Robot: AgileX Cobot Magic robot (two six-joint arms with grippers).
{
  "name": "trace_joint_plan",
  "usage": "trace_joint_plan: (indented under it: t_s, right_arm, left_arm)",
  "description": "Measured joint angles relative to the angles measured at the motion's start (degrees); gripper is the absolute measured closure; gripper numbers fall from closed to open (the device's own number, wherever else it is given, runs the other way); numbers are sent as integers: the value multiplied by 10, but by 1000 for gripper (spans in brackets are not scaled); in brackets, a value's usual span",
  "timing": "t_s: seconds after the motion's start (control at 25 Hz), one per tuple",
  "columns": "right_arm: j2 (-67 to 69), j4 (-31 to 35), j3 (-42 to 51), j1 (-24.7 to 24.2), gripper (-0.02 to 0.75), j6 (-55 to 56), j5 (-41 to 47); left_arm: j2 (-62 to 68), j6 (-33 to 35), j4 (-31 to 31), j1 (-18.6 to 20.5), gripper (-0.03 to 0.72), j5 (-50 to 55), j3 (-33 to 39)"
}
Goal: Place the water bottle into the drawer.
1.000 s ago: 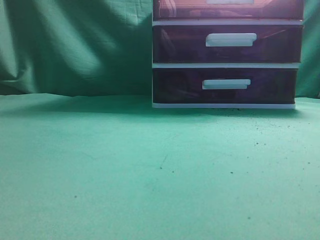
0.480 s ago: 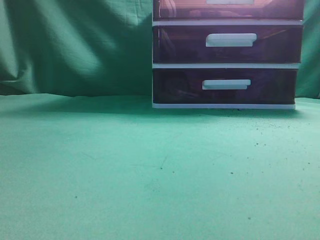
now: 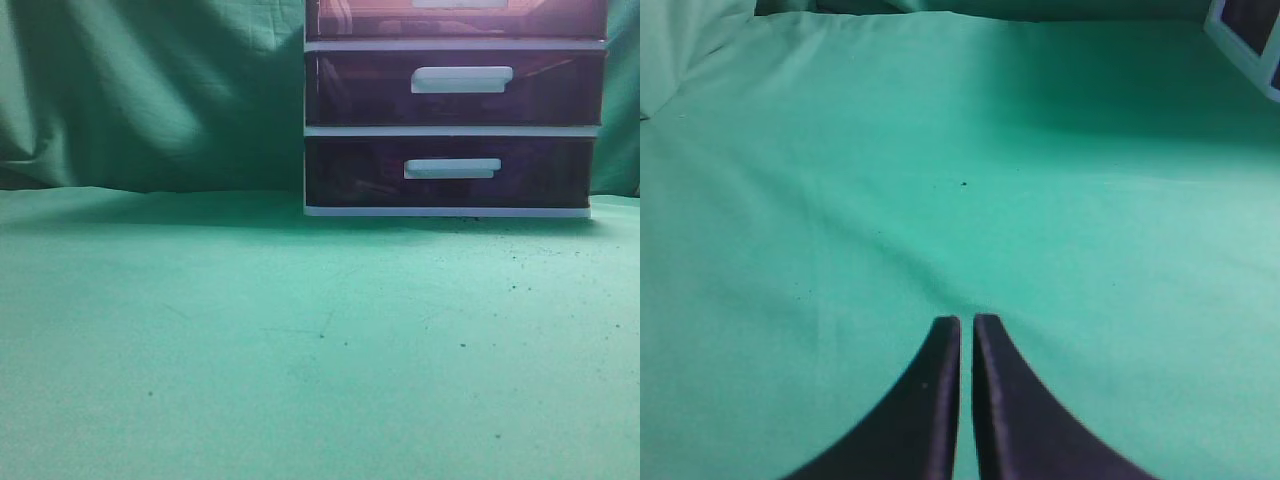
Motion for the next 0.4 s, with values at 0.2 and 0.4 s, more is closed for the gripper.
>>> trace_joint_plan:
  t_s: [0.2, 0.4]
  right_arm:
    - [0, 0, 0, 0, 738, 0, 0]
    - [0, 0, 0, 0, 738, 0, 0]
  left_arm:
    - [0, 0, 0, 0, 688, 2, 0]
    - [0, 0, 0, 0, 688, 2, 0]
